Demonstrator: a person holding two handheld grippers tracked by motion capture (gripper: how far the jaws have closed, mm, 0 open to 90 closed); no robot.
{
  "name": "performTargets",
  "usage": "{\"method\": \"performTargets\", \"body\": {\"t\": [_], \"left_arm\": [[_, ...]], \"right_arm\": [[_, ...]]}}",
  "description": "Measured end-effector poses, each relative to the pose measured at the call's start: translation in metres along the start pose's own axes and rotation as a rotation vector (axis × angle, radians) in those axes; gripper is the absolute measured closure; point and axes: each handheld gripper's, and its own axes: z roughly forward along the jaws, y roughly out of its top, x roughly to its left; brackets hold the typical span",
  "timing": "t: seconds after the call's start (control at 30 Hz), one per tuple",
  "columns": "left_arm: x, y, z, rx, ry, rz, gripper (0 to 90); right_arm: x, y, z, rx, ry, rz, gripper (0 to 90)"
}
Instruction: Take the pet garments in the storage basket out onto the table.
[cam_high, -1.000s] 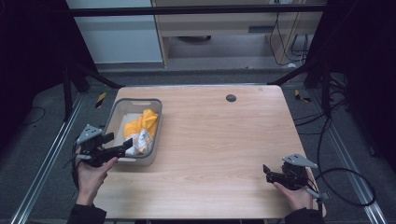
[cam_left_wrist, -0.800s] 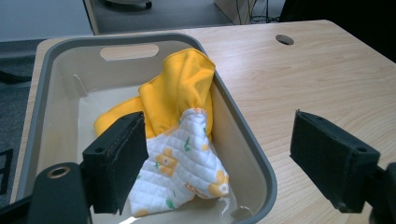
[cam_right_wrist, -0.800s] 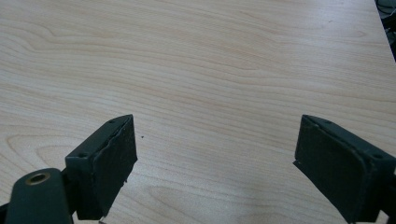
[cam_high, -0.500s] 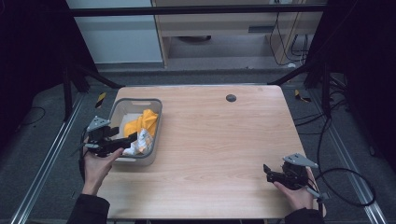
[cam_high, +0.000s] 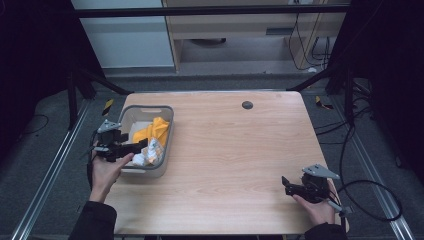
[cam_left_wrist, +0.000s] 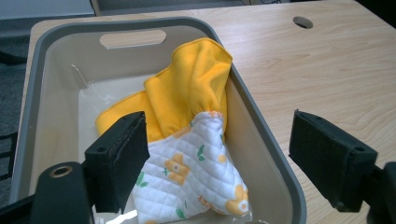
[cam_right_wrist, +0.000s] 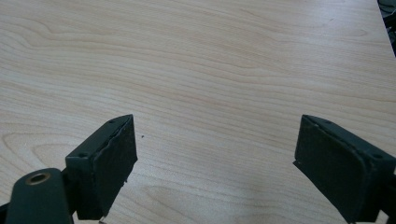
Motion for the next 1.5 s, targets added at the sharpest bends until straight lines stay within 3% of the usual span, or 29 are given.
{"method": "performTargets", "body": {"t": [0.5,0.73,1.5], "left_arm": [[-0.003,0.016,0.014,0.058,-0.003,0.012,19.9],[-0.003,0.022,0.024,0.112,0.014,0.026,20.8],[-0.005,0.017,0.053,0.258,0.037,0.03,26.6]], "right_arm": [[-0.001,0.0,0.001,0.005,0.002,-0.007,12.8],[0.0,0.0,0.002,0.01,0.007,-0.006,13.0],[0.0,-0.001,0.004,0.027,0.017,-0.022,13.6]]}}
